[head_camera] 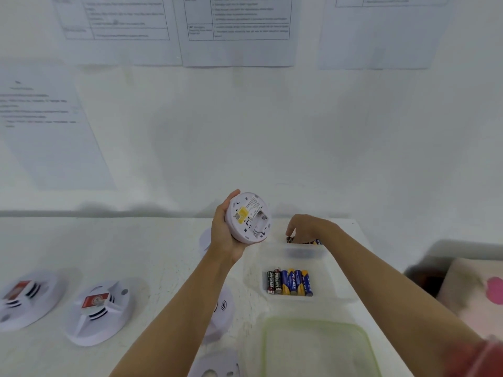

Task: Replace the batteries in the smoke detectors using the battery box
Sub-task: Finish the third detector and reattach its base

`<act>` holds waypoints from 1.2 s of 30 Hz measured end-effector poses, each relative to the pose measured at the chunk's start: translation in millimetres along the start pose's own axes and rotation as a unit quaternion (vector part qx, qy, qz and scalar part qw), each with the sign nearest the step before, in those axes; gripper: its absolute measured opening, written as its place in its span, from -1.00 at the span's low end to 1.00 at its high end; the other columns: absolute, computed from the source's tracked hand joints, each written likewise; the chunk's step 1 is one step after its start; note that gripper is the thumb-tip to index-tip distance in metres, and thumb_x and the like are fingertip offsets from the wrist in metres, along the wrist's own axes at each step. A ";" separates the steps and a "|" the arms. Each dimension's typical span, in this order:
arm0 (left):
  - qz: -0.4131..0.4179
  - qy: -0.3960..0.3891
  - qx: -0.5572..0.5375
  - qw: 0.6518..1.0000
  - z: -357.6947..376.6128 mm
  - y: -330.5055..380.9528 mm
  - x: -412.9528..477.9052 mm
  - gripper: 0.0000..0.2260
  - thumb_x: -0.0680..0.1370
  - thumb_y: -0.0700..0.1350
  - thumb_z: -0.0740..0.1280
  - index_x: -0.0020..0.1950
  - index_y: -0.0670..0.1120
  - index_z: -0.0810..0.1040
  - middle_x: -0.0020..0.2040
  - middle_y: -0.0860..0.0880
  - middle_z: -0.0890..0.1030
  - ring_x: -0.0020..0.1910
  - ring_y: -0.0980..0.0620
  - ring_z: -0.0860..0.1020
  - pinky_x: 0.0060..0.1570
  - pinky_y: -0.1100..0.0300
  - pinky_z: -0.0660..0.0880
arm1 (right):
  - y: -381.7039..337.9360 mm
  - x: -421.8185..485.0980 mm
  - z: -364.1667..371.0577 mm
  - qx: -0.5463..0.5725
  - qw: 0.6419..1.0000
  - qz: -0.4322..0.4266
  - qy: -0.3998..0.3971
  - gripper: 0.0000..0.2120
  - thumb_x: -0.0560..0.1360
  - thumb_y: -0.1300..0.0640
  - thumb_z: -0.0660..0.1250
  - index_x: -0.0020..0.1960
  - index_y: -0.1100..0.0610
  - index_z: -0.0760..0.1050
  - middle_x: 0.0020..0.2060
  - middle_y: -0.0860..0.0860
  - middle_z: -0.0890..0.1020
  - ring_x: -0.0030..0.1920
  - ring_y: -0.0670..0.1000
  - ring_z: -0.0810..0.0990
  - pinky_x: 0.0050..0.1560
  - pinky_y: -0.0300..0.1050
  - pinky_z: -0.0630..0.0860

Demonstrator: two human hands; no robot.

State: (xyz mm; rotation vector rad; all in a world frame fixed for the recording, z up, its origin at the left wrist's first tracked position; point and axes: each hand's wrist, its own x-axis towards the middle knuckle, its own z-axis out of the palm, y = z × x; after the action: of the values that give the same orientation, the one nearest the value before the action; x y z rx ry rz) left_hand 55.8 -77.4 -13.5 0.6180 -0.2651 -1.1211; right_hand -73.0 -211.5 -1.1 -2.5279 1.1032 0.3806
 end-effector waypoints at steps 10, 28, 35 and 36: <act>0.010 -0.013 -0.005 1.000 3.9 -1.9 1.7 -0.75 0.60 0.02 0.07 0.05 0.06 0.54 0.10 -0.09 0.59 0.08 -0.15 0.52 0.26 -0.20 0.31 | -1.4 0.4 -0.6 0.030 0.998 -0.034 0.034 -0.77 0.42 0.30 0.34 0.08 0.23 0.55 -0.21 0.07 0.52 -0.21 0.05 0.50 -0.13 -0.06 0.54; -0.002 -0.023 -0.023 0.999 16.4 12.2 -25.9 -0.71 0.58 0.08 0.03 0.00 0.12 0.54 0.11 -0.10 0.58 0.07 -0.18 0.51 0.02 -0.15 0.40 | -11.6 -50.4 -20.8 0.500 0.849 -0.055 0.161 -0.75 0.41 0.42 0.36 0.09 0.35 0.47 -0.26 0.15 0.57 -0.34 0.04 0.60 -0.33 -0.25 0.61; -0.012 -0.045 -0.028 0.999 25.6 18.4 -41.9 -0.70 0.58 0.10 0.01 0.00 0.11 0.53 0.11 -0.11 0.57 0.08 -0.19 0.50 0.00 -0.12 0.41 | -38.6 -90.9 -41.4 0.579 0.779 -0.117 0.210 -0.80 0.41 0.40 0.38 0.01 0.27 0.49 -0.30 0.12 0.60 -0.42 -0.05 0.63 -0.25 -0.22 0.63; -0.012 -0.046 -0.026 0.999 26.2 18.6 -44.1 -0.70 0.58 0.10 0.00 0.01 0.11 0.52 0.12 -0.11 0.57 0.08 -0.20 0.50 0.00 -0.12 0.41 | -42.3 -95.9 -42.4 0.585 0.774 -0.123 0.210 -0.81 0.41 0.40 0.38 0.00 0.26 0.49 -0.29 0.12 0.60 -0.41 -0.04 0.63 -0.24 -0.22 0.63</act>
State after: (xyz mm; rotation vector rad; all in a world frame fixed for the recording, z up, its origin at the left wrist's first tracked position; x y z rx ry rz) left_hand 38.1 -41.0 23.0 0.5254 -0.3074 -1.1786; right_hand -100.4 -140.4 82.4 -1.5424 0.7145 -0.7753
